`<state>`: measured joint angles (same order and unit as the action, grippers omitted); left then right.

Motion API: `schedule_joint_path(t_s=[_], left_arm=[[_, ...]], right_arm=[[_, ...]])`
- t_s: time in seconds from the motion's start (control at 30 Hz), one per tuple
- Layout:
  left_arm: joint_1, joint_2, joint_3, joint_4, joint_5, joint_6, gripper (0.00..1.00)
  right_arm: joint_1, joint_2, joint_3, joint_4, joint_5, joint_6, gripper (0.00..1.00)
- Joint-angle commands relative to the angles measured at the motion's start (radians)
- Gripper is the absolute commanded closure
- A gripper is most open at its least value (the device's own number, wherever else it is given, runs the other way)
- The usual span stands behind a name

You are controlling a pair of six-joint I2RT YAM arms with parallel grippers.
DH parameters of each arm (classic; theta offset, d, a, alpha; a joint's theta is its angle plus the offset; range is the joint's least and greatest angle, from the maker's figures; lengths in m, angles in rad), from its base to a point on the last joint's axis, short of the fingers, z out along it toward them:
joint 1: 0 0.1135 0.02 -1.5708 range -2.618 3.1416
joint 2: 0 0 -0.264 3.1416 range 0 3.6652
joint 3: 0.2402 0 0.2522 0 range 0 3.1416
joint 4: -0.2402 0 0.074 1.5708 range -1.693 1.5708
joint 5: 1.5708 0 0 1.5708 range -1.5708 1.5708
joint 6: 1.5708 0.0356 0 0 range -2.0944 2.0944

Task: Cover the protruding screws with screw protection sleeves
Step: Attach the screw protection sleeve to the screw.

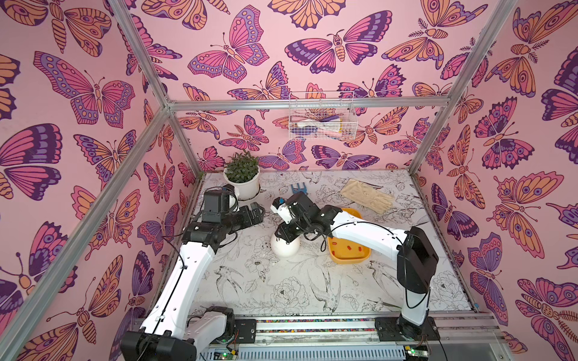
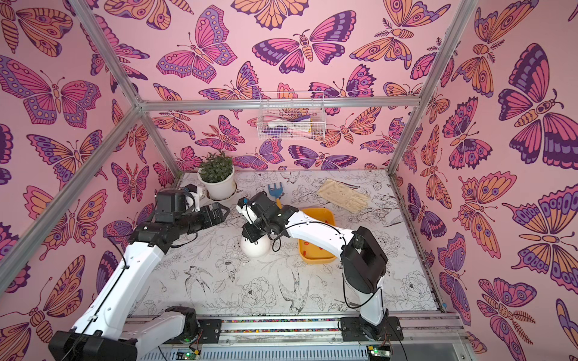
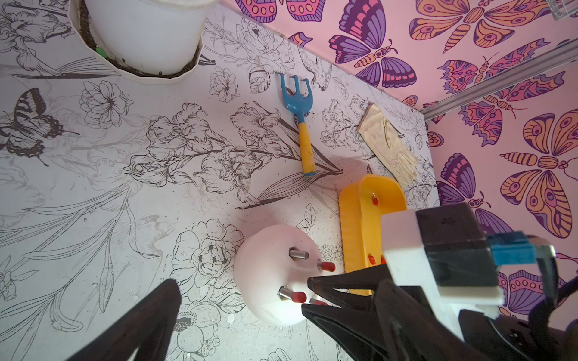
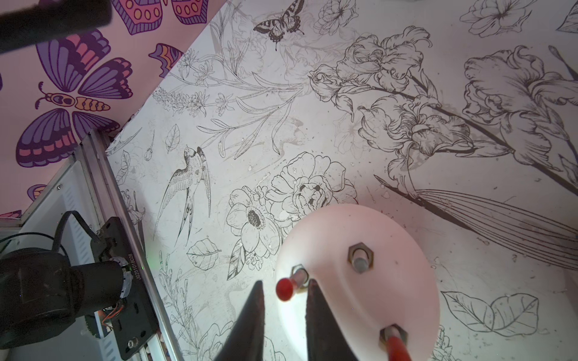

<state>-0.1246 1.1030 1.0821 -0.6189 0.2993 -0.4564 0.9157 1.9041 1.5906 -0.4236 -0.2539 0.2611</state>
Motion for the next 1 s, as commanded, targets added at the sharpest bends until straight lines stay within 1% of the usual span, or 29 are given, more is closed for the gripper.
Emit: schedule_joint_path(t_s=[0.0,0.27,0.5,0.67,0.97], left_arm=[[0.007,-0.012,-0.007,-0.007,0.014,0.01,0.0],[0.01,-0.012,-0.008,-0.007,0.015,0.009,0.0],[0.009,-0.014,-0.008,-0.006,0.018,0.008,0.0],[0.009,-0.012,-0.008,-0.006,0.023,0.007,0.0],[0.011,-0.011,-0.009,-0.005,0.022,0.007,0.0]], right_arm=[[-0.006,-0.038,0.004,-0.026,0.011,-0.011,0.75],[-0.006,-0.051,0.014,-0.03,0.004,-0.013,0.75],[-0.006,-0.049,0.016,-0.035,-0.003,-0.013,0.87],[-0.006,-0.038,0.029,-0.041,-0.014,-0.016,0.92],[-0.006,-0.023,0.04,-0.038,-0.03,-0.019,0.95]])
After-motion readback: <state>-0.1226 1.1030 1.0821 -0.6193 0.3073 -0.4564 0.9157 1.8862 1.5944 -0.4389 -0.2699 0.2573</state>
